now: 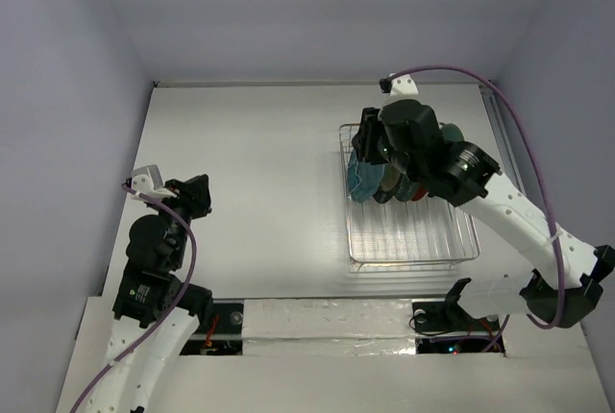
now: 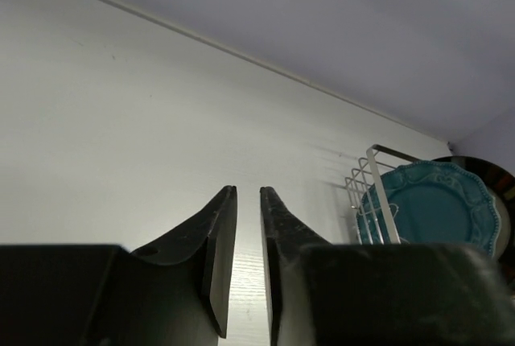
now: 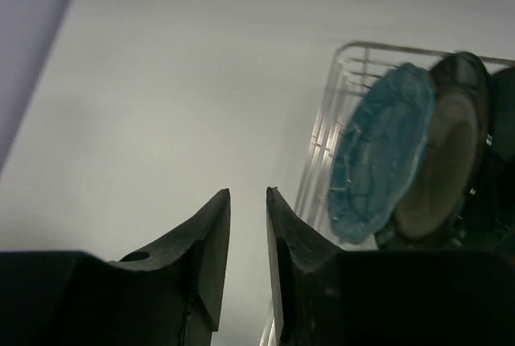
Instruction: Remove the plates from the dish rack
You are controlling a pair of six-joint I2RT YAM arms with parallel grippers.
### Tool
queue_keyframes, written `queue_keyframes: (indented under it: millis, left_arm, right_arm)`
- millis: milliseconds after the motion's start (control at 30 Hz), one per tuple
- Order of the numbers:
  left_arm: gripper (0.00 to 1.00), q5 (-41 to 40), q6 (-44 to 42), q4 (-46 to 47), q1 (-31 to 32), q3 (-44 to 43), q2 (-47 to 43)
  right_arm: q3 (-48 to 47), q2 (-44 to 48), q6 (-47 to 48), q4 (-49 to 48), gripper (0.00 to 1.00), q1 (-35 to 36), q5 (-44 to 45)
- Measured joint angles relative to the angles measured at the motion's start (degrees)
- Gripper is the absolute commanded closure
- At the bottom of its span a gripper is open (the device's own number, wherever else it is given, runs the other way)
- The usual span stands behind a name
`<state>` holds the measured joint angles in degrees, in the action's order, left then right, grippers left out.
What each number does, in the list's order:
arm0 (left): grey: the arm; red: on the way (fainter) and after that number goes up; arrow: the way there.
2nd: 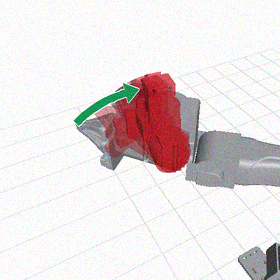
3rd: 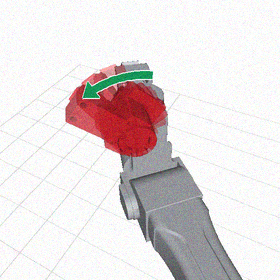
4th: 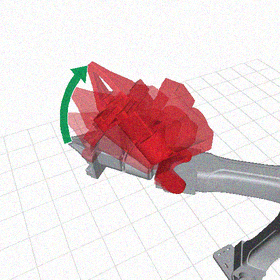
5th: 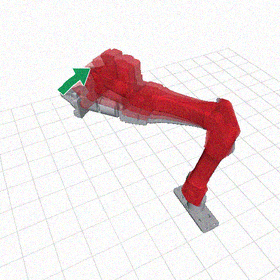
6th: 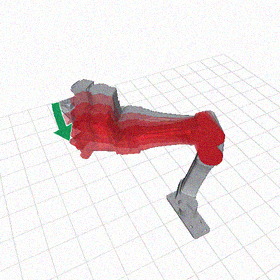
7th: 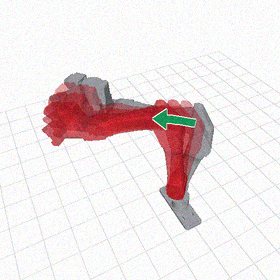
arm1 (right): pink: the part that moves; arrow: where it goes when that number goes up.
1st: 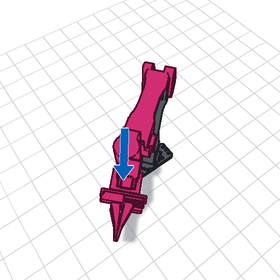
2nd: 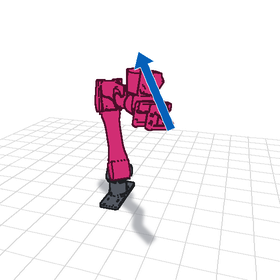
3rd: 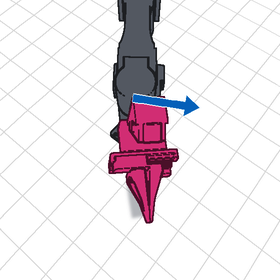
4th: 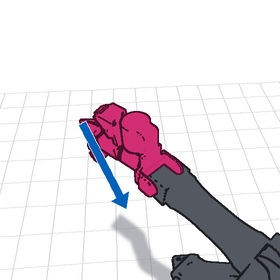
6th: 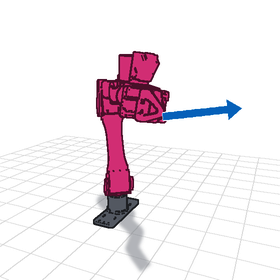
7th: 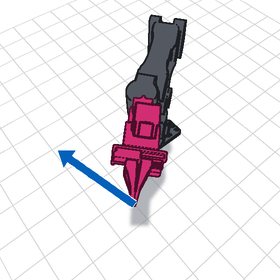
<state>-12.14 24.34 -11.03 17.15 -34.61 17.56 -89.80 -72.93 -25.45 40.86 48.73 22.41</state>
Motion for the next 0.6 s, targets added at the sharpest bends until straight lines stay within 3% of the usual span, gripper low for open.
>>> queue_keyframes:
  millis: [67,167,400,600]
  left_arm:
    - [0.71,0.0,0.2,0.0,0.0,0.0,0.0]
    - [0.60,0.0,0.3,0.0,0.0,0.0,0.0]
    - [0.50,0.0,0.5,0.0,0.0,0.0,-0.3]
    - [0.44,0.0,0.5,0.0,0.0,0.0,-0.8]
  right_arm:
    - [0.0,-1.2,0.2,2.2,0.49,0.0,3.7]
    - [0.0,-2.4,0.1,5.2,0.44,0.0,8.8]
    - [0.1,-5.2,-0.2,8.3,0.44,-1.5,13.7]
    - [3.8,-7.4,0.2,6.5,0.44,-7.6,12.8]
